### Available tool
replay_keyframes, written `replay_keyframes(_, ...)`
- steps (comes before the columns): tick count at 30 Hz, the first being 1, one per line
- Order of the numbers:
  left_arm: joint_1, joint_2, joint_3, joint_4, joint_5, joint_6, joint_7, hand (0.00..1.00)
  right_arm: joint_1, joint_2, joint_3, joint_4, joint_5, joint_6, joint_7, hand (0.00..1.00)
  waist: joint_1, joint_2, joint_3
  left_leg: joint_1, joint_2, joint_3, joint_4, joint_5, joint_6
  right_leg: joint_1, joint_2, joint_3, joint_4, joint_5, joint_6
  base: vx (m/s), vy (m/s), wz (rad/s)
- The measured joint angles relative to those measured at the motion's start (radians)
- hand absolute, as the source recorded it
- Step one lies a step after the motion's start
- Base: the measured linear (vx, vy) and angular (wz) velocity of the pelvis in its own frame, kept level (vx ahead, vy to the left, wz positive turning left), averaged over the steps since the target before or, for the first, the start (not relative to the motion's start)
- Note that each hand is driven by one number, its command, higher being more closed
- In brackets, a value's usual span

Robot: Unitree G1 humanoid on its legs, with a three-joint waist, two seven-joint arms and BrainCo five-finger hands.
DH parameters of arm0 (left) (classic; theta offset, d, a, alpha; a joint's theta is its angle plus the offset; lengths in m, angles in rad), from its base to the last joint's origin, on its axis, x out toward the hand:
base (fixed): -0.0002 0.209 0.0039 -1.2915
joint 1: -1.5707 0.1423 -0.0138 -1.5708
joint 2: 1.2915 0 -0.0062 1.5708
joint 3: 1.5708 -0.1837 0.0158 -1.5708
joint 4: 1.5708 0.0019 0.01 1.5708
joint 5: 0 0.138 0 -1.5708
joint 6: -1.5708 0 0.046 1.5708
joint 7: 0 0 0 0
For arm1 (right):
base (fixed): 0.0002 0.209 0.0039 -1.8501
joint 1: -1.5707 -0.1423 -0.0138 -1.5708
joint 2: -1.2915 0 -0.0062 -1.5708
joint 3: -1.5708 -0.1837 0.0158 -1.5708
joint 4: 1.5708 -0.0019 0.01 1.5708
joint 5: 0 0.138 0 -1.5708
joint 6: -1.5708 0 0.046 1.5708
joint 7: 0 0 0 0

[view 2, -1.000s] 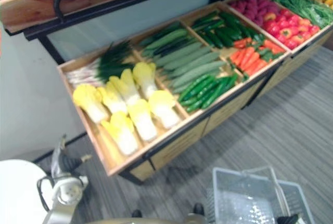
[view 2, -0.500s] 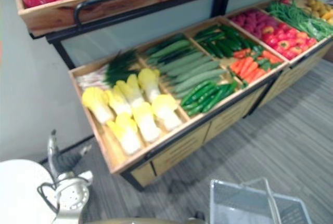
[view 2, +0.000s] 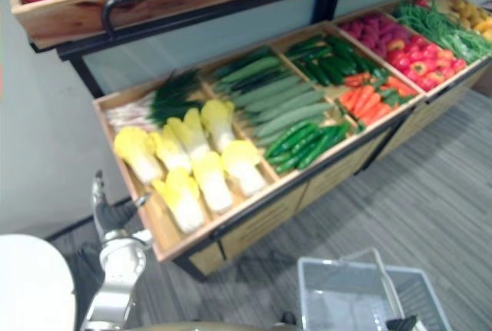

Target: Pick vegetable in the basket

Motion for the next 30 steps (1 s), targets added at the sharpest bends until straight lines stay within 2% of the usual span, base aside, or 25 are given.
replay_keyframes(6,-0.026,0.0,0.007,0.084,-0.036,0.022,0.014,0.0,-0.01,0.0,0.002,0.0,-0.019,0.005,-0.001,1.0,-0.003,-0.004,0.002,-0.003,-0.001,0.019,0.0,-0.004,0.001,-0.016,-0.001,0.017,0.0,0.003,0.0,0.01,0.006,-0.1)
replay_keyframes(9,-0.031,0.0,0.025,0.135,-0.048,0.026,0.015,0.0,-0.017,-0.001,0.022,-0.001,-0.02,0.012,-0.002,1.0,-0.02,-0.008,0.004,-0.007,0.0,0.021,0.0,-0.005,0.0,-0.025,0.0,0.019,-0.001,0.003,0.0,0.0,0.0,-0.02)
replay_keyframes(17,-0.089,0.0,0.033,0.212,-0.052,0.044,0.022,0.0,-0.025,-0.001,0.05,-0.002,-0.026,0.014,-0.004,1.0,-0.025,-0.025,0.013,-0.029,0.005,0.045,0.007,-0.013,-0.004,-0.057,0.008,0.046,-0.002,0.005,-0.002,0.03,-0.001,-0.09)
replay_keyframes(21,-0.117,0.0,0.032,0.241,-0.052,0.045,0.025,0.0,-0.031,-0.001,0.06,-0.005,-0.026,0.014,-0.008,1.0,-0.028,-0.026,0.019,-0.037,0.006,0.05,0.008,-0.018,-0.006,-0.067,0.011,0.051,-0.001,0.005,-0.002,0.04,-0.001,-0.04)
replay_keyframes(24,-0.133,0.001,0.033,0.27,-0.052,0.06,0.034,0.0,-0.045,-0.001,0.062,-0.009,-0.026,0.013,-0.028,1.0,-0.045,-0.024,0.021,-0.037,0.007,0.054,0.009,-0.025,-0.005,-0.069,0.012,0.055,-0.002,0.005,-0.002,0.05,0.0,-0.03)
replay_keyframes(30,-0.159,0.001,0.03,0.271,-0.051,0.062,0.059,0.0,-0.049,-0.001,0.07,-0.022,-0.026,0.01,-0.043,1.0,-0.047,-0.024,0.046,-0.038,0.007,0.07,0.033,-0.044,-0.004,-0.07,0.011,0.072,-0.002,0.005,-0.002,0.02,0.002,-0.09)
